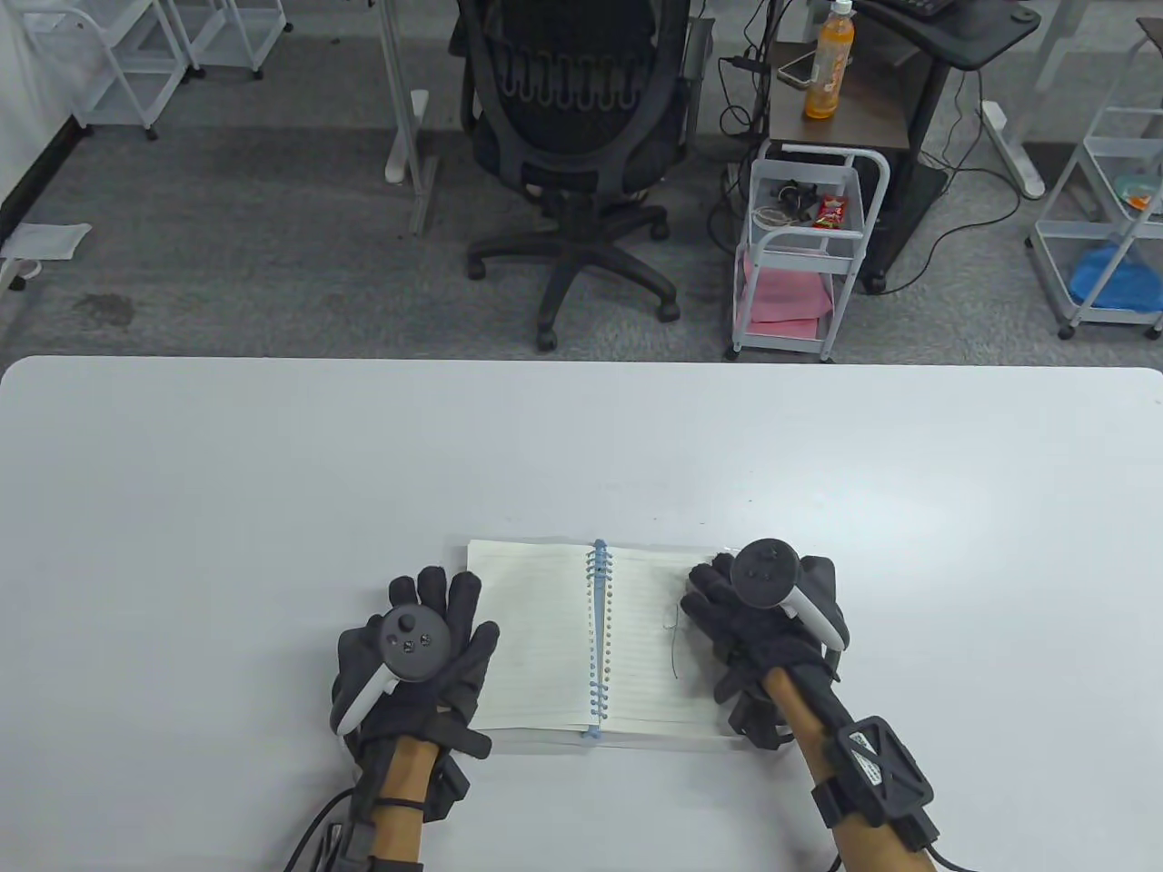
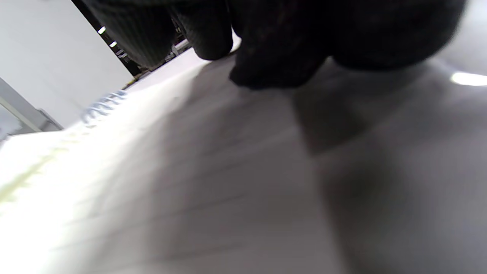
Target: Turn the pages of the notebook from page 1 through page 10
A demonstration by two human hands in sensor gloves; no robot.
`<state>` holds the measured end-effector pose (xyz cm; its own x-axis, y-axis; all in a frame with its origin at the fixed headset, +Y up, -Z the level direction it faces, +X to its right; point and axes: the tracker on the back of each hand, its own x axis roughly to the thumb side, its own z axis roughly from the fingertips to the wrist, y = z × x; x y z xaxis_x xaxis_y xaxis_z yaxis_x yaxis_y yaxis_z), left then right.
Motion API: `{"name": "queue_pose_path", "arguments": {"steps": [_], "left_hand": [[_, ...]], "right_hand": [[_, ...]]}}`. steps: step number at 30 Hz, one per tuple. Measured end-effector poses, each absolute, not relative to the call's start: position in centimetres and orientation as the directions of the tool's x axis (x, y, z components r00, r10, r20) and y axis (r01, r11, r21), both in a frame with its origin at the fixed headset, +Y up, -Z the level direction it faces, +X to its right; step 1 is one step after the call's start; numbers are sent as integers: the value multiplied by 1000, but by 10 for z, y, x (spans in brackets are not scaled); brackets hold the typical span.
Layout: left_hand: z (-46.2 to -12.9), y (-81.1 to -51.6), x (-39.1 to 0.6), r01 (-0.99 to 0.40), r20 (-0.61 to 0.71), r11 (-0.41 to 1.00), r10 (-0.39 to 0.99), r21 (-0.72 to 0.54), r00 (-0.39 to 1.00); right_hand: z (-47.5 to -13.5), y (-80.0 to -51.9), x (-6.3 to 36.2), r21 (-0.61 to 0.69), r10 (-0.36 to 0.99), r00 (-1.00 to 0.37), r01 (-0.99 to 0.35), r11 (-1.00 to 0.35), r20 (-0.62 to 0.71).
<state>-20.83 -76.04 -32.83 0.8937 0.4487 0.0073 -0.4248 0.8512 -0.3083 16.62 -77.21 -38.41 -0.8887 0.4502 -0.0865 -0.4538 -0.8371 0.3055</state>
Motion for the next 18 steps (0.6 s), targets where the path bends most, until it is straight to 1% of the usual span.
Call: {"name": "queue_pose_path", "arguments": {"steps": [5,10,13,18], "left_hand": [[-329,-762,-206,-389,13,865,414,-316,910],[-329,-764,-204,-383,16,863,411,-329,912],[-330,-764,-203,-387,19,862,416,-328,909],[-330,-764,-203,-391,19,859,420,-329,907]], "right_hand": [[-388,-781,167,282,360,-924,-382,-880,-127],[-388,-782,167,294,360,-921,-389,-873,-149],[-388,-780,165,289,343,-929,-370,-883,-141],[-386,-775,158,232,319,-942,-336,-913,-106]]}}
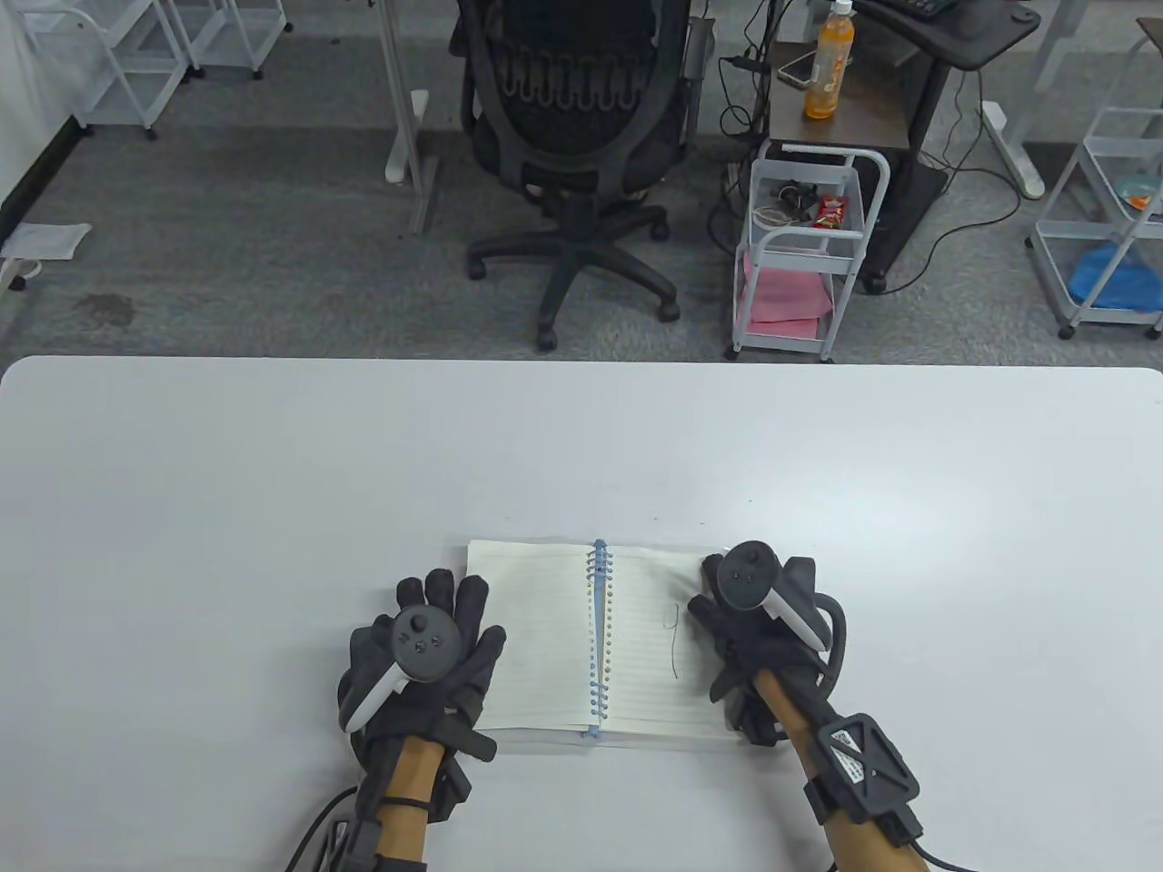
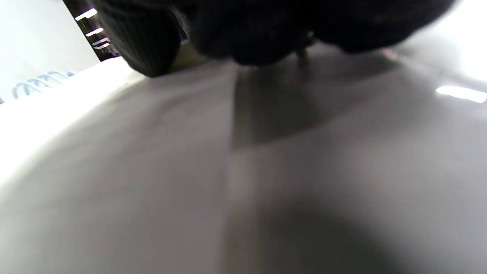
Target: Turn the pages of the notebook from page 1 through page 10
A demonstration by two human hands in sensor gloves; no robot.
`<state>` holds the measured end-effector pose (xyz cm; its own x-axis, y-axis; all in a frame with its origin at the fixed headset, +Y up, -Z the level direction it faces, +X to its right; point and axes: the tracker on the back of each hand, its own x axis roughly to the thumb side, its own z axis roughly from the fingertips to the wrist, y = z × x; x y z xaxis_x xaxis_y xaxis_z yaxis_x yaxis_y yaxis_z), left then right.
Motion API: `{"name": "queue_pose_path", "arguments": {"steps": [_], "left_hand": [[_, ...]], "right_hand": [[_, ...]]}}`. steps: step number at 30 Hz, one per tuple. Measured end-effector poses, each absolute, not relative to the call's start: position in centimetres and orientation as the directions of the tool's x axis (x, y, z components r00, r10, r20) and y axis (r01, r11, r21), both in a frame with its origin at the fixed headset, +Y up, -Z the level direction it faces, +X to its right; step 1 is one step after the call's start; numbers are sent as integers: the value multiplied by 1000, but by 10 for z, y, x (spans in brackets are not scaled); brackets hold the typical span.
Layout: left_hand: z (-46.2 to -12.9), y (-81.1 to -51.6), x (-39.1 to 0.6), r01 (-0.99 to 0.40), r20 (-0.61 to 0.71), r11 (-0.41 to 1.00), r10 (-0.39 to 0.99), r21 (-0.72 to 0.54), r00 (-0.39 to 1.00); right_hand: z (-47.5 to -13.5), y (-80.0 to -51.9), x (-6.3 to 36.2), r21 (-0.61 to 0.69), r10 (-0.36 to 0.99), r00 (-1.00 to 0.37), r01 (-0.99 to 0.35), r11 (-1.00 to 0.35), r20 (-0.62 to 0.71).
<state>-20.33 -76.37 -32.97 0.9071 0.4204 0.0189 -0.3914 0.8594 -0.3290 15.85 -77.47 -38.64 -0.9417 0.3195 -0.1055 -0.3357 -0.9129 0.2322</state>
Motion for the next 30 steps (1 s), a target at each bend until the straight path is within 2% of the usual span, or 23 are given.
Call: {"name": "queue_pose_path", "arguments": {"steps": [3,5,8,14,19,23,26,30], "left_hand": [[-329,-764,-203,-392,17,857,422,-333,907],[-329,-763,-203,-391,16,858,420,-332,907],[-329,-764,-203,-397,14,856,425,-332,905],[-328,-764,-202,-401,12,849,432,-345,902],[-328,-764,-204,-413,9,844,442,-344,897],[-328,-763,-204,-424,5,838,454,-344,891],[-328,-763,-204,-424,8,839,454,-341,891],[-328,-763,-204,-427,7,836,457,-344,890]], "right_hand": [[-385,-771,156,199,323,-944,-329,-923,-63],[-383,-768,155,166,382,-923,-384,-908,-48],[-382,-766,154,211,421,-905,-422,-882,-52],[-382,-766,161,196,503,-861,-508,-839,-76],[-381,-764,170,287,749,-648,-750,-596,-139],[-380,-760,173,322,876,-446,-869,-375,-184],[-378,-761,170,418,935,-269,-895,-155,-230],[-374,-769,150,547,962,-56,-831,103,-266]]}}
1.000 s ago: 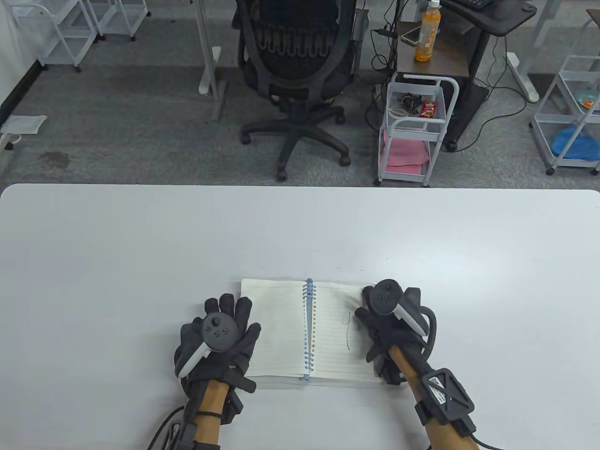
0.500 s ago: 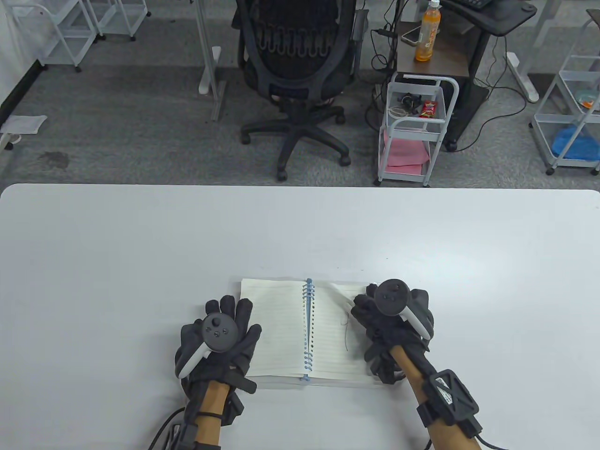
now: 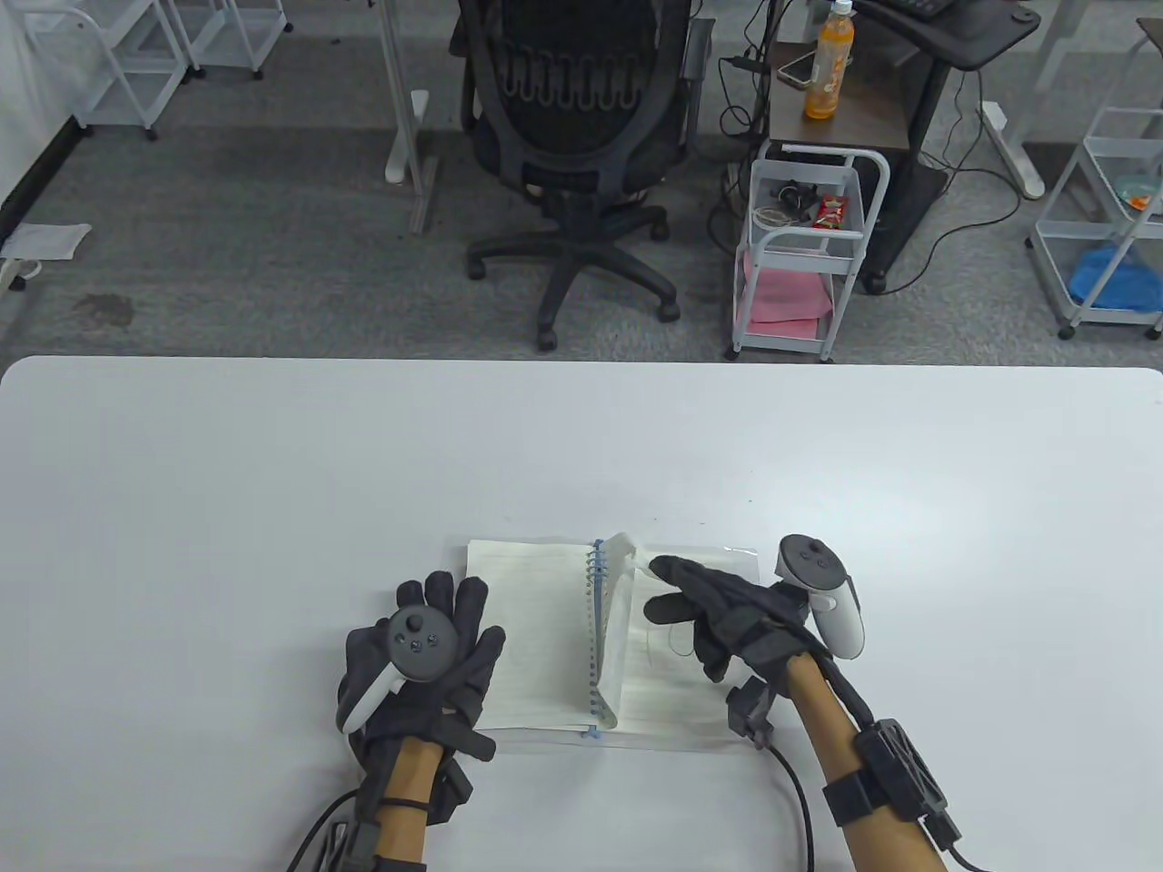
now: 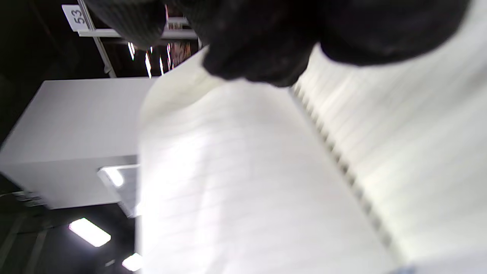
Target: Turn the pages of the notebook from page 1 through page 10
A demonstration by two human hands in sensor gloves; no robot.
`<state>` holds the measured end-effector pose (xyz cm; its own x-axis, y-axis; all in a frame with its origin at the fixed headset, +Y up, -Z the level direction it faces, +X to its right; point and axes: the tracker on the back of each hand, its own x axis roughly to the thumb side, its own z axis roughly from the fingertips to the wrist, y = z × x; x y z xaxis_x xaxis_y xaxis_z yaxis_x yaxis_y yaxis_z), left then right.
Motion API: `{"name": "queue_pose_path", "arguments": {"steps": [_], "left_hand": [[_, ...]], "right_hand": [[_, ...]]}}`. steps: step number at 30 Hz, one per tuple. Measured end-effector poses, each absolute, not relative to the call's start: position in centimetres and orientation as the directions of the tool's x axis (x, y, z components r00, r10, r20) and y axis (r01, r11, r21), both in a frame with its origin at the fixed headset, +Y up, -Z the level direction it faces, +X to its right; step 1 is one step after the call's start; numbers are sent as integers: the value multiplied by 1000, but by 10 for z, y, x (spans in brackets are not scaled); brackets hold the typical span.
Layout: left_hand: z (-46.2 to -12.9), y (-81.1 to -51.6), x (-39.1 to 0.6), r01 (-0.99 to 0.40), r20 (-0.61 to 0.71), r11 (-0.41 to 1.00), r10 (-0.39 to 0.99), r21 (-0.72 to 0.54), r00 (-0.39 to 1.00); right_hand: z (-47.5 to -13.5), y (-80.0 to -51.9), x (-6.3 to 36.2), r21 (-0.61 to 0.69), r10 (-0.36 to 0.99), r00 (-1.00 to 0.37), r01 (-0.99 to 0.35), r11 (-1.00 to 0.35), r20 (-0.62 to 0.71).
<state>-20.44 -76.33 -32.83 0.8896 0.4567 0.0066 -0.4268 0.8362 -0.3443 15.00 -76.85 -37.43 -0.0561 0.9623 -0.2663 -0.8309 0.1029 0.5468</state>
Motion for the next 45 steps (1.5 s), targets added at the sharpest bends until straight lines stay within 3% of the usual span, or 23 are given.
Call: {"name": "queue_pose_path", "arguments": {"steps": [2,8,10,14,16,20,25,30,33,39,45], "left_hand": [[-328,-762,-206,-438,2,832,466,-340,885],[-327,-758,-215,-481,-17,820,501,-311,865],[-327,-755,-220,-495,-28,817,510,-297,859],[-325,-750,-234,-549,-57,799,553,-247,831],[-324,-749,-237,-567,-62,789,570,-237,819],[-325,-750,-232,-549,-49,797,556,-251,830],[-326,-755,-214,-481,-10,823,502,-302,865],[-327,-760,-197,-409,35,845,447,-345,894],[-327,-761,-189,-371,61,859,416,-353,907],[-326,-763,-179,-325,91,877,378,-353,921],[-326,-765,-175,-289,107,889,345,-354,932]], "right_hand": [[-371,-770,135,595,968,-53,-797,107,-245],[-346,-768,75,704,940,-341,-667,-244,3],[-337,-770,57,745,916,-398,-594,-303,55],[-323,-776,34,810,876,-472,-470,-350,104],[-322,-774,34,777,866,-481,-492,-393,134],[-325,-772,42,811,907,-413,-502,-300,80],[-333,-743,79,663,934,-337,-673,-327,119],[-326,-729,141,359,811,-545,-728,-584,214],[-316,-734,183,173,656,-733,-634,-754,178],[-303,-747,228,22,431,-902,-430,-902,13],[-301,-758,236,81,380,-922,-385,-919,-74]]}}
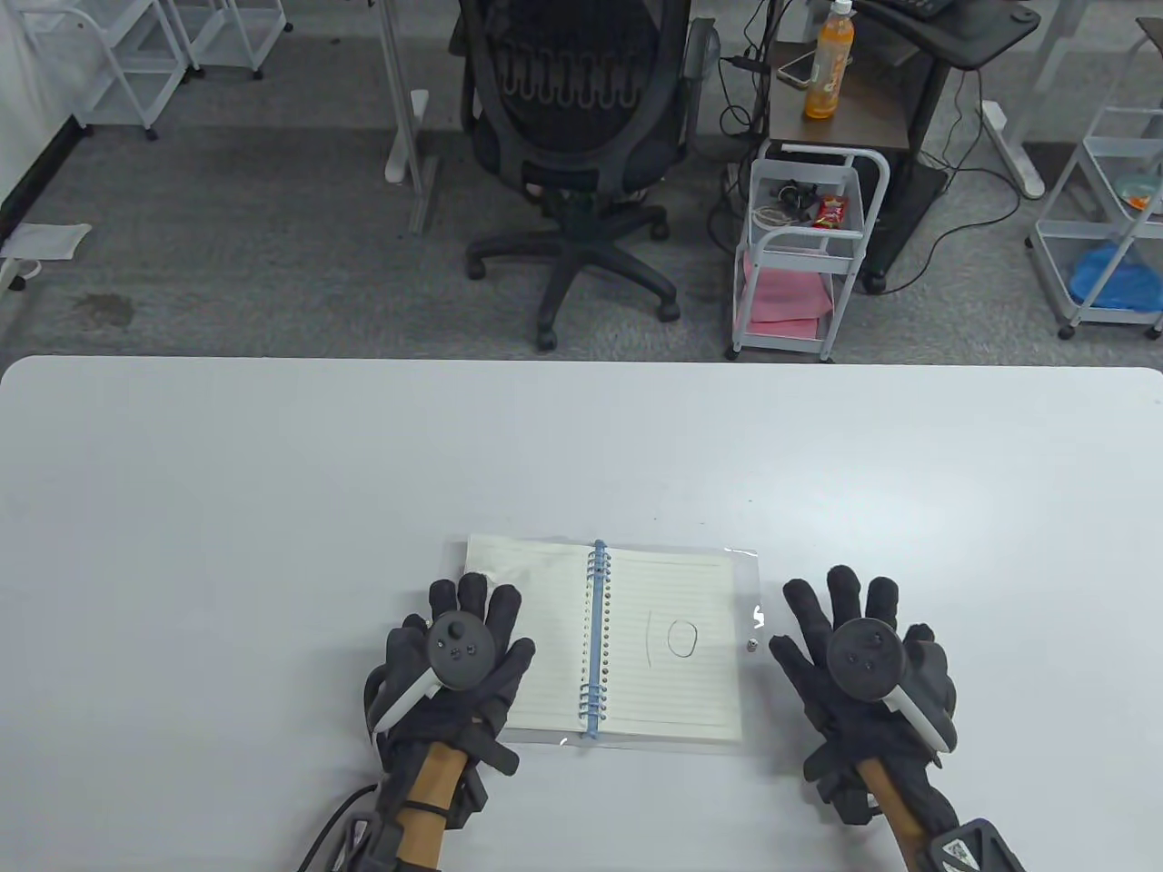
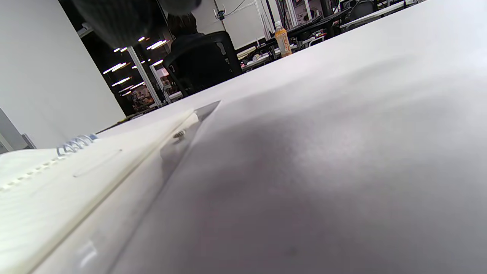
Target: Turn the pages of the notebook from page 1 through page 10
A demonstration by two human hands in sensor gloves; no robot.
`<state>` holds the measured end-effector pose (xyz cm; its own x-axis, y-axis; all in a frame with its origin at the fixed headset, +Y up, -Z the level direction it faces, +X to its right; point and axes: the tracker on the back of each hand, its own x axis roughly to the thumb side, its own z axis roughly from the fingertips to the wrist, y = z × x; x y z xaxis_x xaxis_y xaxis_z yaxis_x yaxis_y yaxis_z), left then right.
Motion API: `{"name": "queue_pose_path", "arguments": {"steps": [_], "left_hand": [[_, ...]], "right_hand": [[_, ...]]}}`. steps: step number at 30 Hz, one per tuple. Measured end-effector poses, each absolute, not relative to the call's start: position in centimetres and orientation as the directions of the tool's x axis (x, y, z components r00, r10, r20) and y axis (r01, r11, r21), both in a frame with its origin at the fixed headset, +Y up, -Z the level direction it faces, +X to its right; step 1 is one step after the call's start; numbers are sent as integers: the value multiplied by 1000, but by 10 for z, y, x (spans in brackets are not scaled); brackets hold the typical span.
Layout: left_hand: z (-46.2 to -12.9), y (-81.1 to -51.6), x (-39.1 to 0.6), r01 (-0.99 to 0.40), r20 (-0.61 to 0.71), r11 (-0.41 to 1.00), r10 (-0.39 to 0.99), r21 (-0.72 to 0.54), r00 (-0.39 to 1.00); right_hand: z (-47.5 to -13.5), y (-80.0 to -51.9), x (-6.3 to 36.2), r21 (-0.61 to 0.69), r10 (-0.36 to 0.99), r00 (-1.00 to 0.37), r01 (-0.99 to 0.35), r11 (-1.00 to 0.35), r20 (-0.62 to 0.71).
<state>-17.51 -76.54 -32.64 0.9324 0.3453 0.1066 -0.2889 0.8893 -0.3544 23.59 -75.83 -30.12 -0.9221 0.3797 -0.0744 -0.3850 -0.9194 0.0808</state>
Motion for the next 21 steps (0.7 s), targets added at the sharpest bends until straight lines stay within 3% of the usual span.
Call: {"name": "queue_pose_path", "arguments": {"steps": [5,21], "left_hand": [[-326,-764,-174,-268,120,906,322,-329,939],[-325,-766,-168,-234,144,917,291,-322,946]], "right_hand": [[-301,-763,228,111,330,-942,-334,-936,-59],[-300,-770,220,161,342,-939,-345,-925,-47]]}}
